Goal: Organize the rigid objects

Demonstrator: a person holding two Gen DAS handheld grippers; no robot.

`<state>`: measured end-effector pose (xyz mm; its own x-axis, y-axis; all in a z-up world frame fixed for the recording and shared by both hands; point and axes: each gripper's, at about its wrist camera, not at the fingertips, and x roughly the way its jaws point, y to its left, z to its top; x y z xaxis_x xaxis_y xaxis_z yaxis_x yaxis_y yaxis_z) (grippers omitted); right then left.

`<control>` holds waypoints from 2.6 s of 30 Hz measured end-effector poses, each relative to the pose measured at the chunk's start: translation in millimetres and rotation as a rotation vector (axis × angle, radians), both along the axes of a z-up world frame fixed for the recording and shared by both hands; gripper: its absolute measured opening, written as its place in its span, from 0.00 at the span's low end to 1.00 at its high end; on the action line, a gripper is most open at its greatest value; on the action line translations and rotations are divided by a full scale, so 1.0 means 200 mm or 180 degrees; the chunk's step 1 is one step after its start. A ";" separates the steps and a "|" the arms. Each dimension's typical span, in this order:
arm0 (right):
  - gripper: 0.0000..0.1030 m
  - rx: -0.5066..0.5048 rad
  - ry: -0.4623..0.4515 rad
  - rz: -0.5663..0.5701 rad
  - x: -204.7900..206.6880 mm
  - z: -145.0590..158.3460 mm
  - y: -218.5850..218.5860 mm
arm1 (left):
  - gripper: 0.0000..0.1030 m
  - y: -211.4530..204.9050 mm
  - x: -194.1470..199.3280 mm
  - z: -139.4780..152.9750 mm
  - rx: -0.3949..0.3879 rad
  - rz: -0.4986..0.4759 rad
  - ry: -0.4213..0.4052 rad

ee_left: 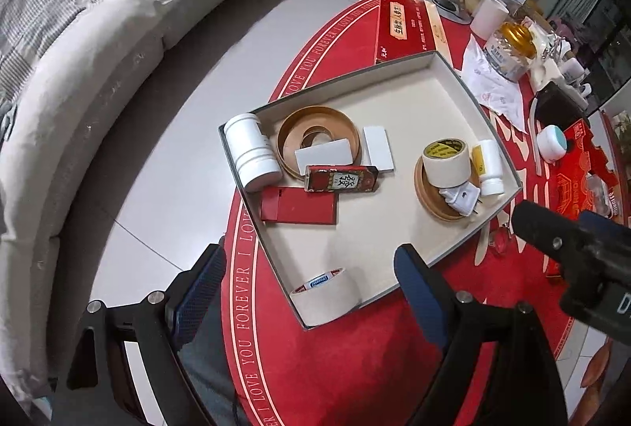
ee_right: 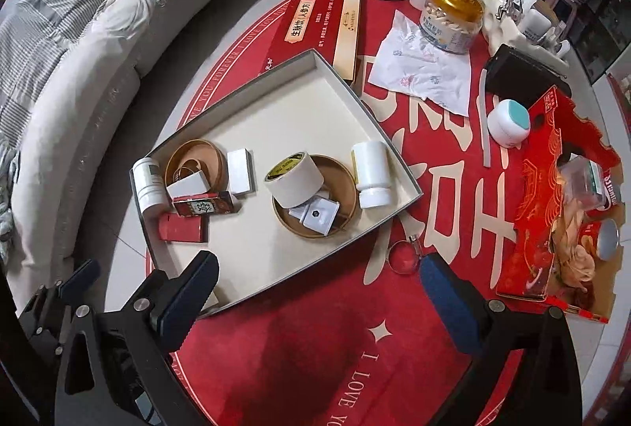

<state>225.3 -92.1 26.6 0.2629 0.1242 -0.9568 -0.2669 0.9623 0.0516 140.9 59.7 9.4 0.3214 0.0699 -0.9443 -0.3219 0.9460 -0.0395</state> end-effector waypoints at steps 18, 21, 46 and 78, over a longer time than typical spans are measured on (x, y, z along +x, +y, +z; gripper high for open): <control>1.00 -0.0068 -0.0109 0.0104 -0.05 0.07 0.08 | 0.87 0.00 -0.03 0.03 -0.0015 -0.0016 -0.0013; 1.00 -0.0086 -0.0107 0.0112 -0.05 0.07 0.08 | 0.87 0.00 -0.03 0.02 0.0001 -0.0004 0.0007; 1.00 -0.0105 -0.0094 0.0133 -0.07 0.08 0.11 | 0.87 0.02 -0.05 0.02 -0.0010 0.0024 0.0024; 1.00 -0.0155 -0.0145 0.0188 -0.11 0.09 0.13 | 0.87 0.03 -0.07 0.03 -0.0029 0.0070 -0.0032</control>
